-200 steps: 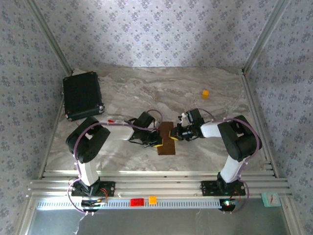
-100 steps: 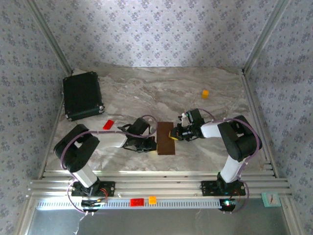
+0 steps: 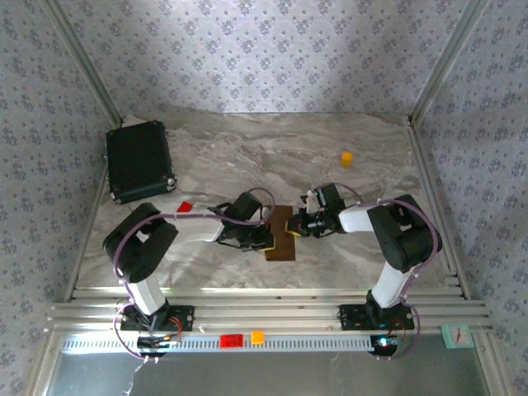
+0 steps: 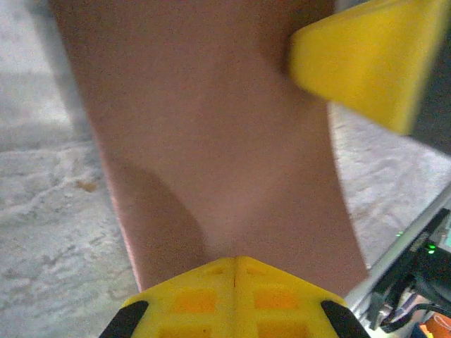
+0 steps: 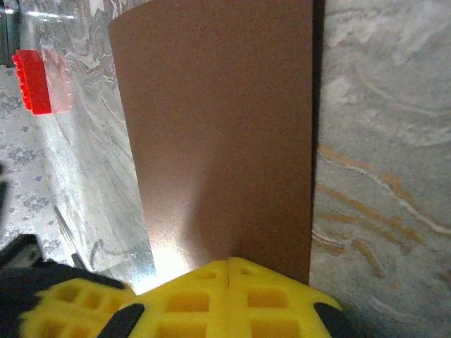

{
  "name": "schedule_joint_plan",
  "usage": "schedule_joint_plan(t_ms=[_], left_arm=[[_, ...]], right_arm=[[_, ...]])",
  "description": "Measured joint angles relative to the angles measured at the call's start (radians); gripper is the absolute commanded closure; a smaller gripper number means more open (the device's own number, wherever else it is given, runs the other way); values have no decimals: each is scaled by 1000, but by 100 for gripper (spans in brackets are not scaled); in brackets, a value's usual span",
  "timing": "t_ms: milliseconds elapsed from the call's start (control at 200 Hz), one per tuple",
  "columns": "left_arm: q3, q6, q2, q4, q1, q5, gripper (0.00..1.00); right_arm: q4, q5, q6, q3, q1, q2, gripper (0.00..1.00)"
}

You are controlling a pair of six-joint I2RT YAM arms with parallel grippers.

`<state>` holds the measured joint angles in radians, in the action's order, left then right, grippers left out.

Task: Fold a paper plane with a square sheet of paper (pick it up from the middle)

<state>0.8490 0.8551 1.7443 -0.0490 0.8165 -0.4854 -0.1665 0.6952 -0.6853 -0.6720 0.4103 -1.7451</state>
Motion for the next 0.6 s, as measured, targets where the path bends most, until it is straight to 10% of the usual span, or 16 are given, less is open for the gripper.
schedule_joint_plan(t_ms=[600], left_arm=[[-109,-104,-148,-133,96,136,99]], right_arm=[[-1,-3,0,6,-2,2,100]])
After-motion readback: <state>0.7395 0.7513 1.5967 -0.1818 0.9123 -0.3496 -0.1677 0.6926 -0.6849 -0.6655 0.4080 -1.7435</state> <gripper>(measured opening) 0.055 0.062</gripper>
